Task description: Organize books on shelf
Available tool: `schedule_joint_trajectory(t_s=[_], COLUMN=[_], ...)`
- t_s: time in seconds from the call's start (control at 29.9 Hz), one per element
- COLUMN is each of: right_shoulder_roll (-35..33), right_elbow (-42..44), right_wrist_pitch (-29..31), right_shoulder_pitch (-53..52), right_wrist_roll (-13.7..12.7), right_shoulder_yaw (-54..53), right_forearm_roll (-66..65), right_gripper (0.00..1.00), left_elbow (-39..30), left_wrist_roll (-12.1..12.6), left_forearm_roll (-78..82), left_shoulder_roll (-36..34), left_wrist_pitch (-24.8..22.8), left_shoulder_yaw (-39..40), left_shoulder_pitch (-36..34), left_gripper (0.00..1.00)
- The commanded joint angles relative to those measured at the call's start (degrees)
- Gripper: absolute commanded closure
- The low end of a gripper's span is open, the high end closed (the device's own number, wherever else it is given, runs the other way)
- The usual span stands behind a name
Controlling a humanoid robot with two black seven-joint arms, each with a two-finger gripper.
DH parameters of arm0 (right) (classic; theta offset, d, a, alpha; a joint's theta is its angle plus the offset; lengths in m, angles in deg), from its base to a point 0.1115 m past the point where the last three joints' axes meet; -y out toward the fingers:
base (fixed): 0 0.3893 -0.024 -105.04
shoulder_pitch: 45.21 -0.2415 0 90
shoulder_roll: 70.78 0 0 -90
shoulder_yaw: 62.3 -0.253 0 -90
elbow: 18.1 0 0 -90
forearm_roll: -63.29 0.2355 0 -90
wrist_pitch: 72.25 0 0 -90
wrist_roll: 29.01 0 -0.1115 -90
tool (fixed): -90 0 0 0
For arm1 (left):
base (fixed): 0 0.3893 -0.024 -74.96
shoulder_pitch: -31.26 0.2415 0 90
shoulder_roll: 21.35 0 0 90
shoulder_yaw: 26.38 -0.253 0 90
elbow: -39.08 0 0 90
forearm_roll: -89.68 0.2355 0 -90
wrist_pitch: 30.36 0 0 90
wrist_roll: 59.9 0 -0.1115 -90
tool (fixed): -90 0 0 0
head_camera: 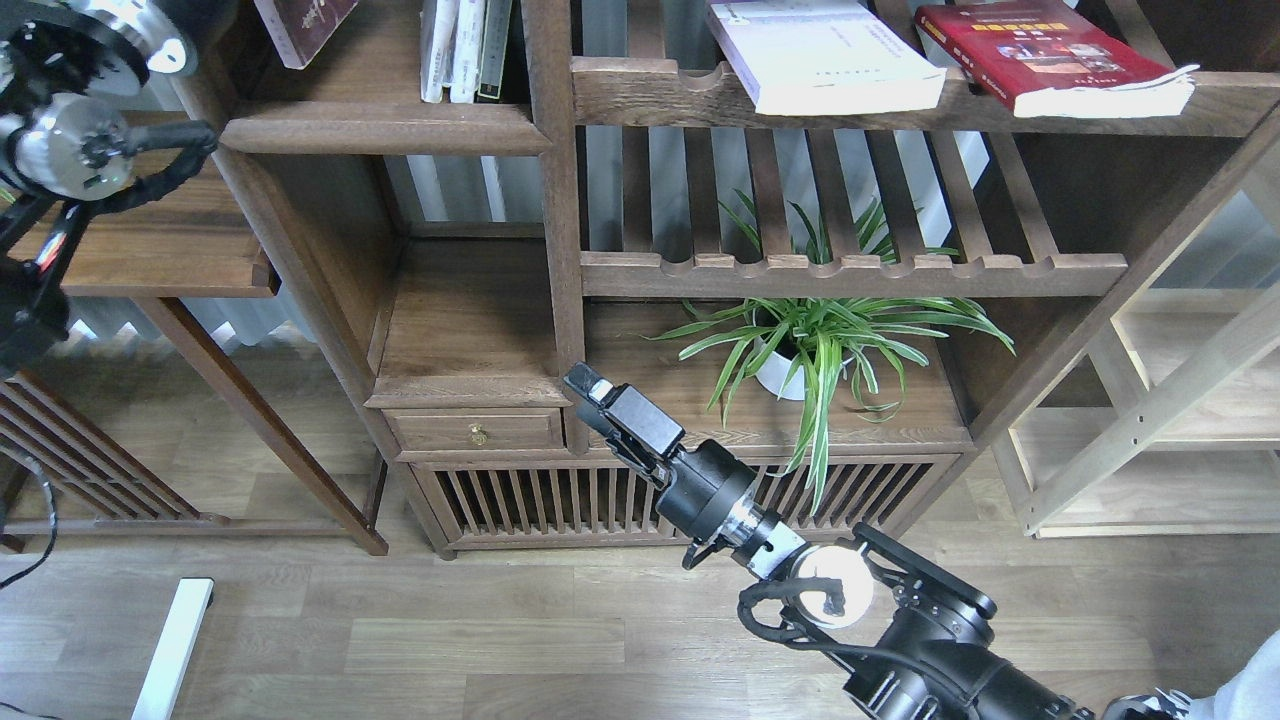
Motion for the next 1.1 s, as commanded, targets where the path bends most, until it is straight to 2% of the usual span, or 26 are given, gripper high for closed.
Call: schedule_joint_trajectory(t_s=[0.0, 0.1, 0.33, 0.47, 1.07], right_shoulder_roll=[0.0, 0.0, 0.0, 0.0, 0.0], right_elbow=[-0.19, -0.19, -0.19, -0.11, -0.11], right_wrist_pitch=[0.0, 0.0, 0.0, 0.0, 0.0], right_shoulder_pitch=[0.12, 0.04, 0.12, 0.04, 0.12], right_wrist_roll=[0.0, 0.0, 0.0, 0.0, 0.35], right_shoulder_yaw=[-0.25, -0.52, -0.61, -0.61, -3.15], right_forearm_roll=[0.07, -0.02, 0.07, 0.07, 0.33], right_gripper=[0.02, 0.02, 0.02, 0.02, 0.02], left_elbow=[4.42, 6.71, 12.42, 14.8, 17.26], left_wrist_roll=[-1.21, -1.82, -5.16, -5.43, -7.1], left_forearm_roll=[-0.44, -0.53, -0.62, -0.62, -0.88], left_shoulder_roll=[2.29, 2.82, 5.71, 6.59, 9.67], left_wrist_pitch=[-0.31, -0.4, -1.19, -1.54, -2.24], left_shoulder_yaw=[-1.7, -2.49, -3.81, -4.16, -5.39], left_shoulder_pitch=[-2.54, -3.51, -4.83, -5.97, -5.98], left_gripper=[0.98, 0.98, 0.98, 0.98, 0.98])
